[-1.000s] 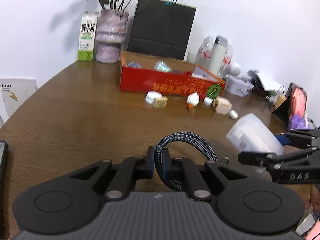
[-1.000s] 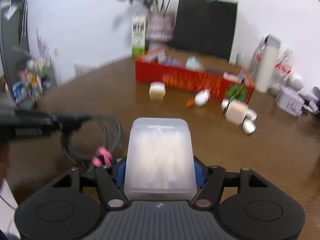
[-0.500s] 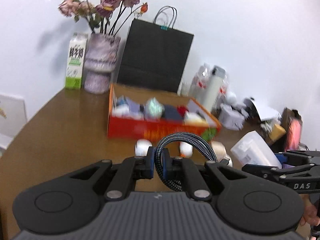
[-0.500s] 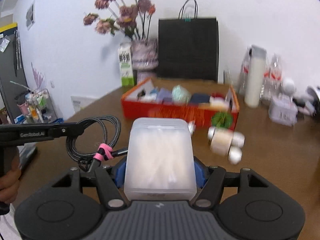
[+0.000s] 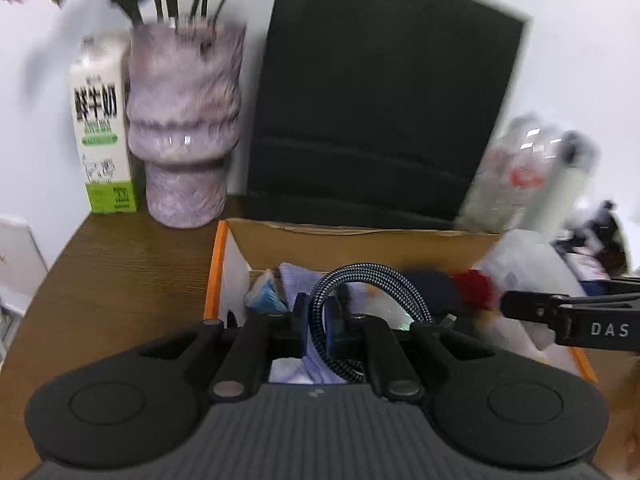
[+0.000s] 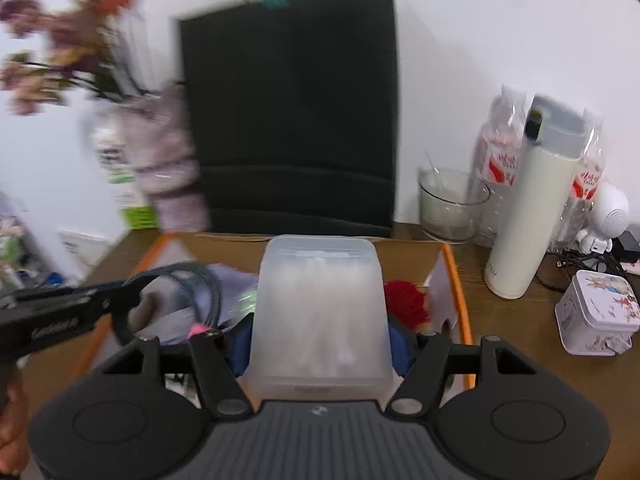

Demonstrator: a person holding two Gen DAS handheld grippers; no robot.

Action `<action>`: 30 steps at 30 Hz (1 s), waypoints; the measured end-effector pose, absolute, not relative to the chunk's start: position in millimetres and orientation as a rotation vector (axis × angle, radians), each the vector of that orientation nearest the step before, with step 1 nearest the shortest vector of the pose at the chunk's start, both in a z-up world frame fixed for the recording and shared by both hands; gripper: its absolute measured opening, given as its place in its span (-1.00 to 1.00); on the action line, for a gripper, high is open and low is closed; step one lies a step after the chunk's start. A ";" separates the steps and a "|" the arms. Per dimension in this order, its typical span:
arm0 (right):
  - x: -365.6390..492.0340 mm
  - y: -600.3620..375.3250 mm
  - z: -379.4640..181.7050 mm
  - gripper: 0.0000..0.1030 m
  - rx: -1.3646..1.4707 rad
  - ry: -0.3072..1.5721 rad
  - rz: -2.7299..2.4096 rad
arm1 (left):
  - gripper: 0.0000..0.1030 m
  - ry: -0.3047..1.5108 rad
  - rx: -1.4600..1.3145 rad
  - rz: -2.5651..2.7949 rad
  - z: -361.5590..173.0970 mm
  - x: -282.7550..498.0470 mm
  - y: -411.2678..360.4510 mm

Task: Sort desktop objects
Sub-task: 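Carry plastic box and braided cable into the red box and open both tools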

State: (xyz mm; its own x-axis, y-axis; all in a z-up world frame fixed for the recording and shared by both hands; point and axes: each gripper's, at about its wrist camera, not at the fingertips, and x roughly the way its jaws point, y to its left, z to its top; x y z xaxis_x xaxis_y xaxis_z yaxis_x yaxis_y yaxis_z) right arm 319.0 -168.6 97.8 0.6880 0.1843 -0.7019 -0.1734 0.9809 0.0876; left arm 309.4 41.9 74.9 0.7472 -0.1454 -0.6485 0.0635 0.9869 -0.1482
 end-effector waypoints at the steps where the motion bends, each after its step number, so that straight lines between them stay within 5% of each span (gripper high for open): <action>1: 331.2 -168.4 90.6 0.23 0.014 0.803 0.193 | -0.83 0.728 -0.114 -0.091 67.3 322.9 41.6; 7: 383.6 -164.2 45.0 0.24 0.022 0.888 0.154 | -0.83 0.745 0.019 -0.016 43.4 364.0 23.2; 9: 393.7 -158.1 32.0 0.25 -0.010 0.909 0.135 | -0.69 0.783 0.007 -0.007 38.6 374.9 23.2; 10: 395.6 -155.7 28.1 0.28 -0.020 0.913 0.130 | -0.33 0.794 -0.004 -0.015 37.7 378.2 23.9; 11: 397.1 -154.4 25.2 0.41 -0.019 0.909 0.127 | 0.25 0.788 -0.016 -0.020 38.1 378.6 25.8; 13: 396.8 -153.7 23.5 0.59 -0.017 0.909 0.113 | 0.65 0.733 -0.029 -0.011 41.5 373.9 29.3; 21: 361.8 -168.4 58.6 0.60 0.082 0.830 0.121 | 0.69 0.668 -0.084 -0.042 80.0 332.0 40.7; 25: 310.2 -171.6 94.1 0.61 0.092 0.748 0.166 | 0.97 0.597 -0.069 -0.060 107.6 265.5 31.9; 30: 230.1 -168.6 108.8 0.68 0.065 0.677 0.203 | 1.00 0.555 -0.074 -0.100 116.1 188.7 24.0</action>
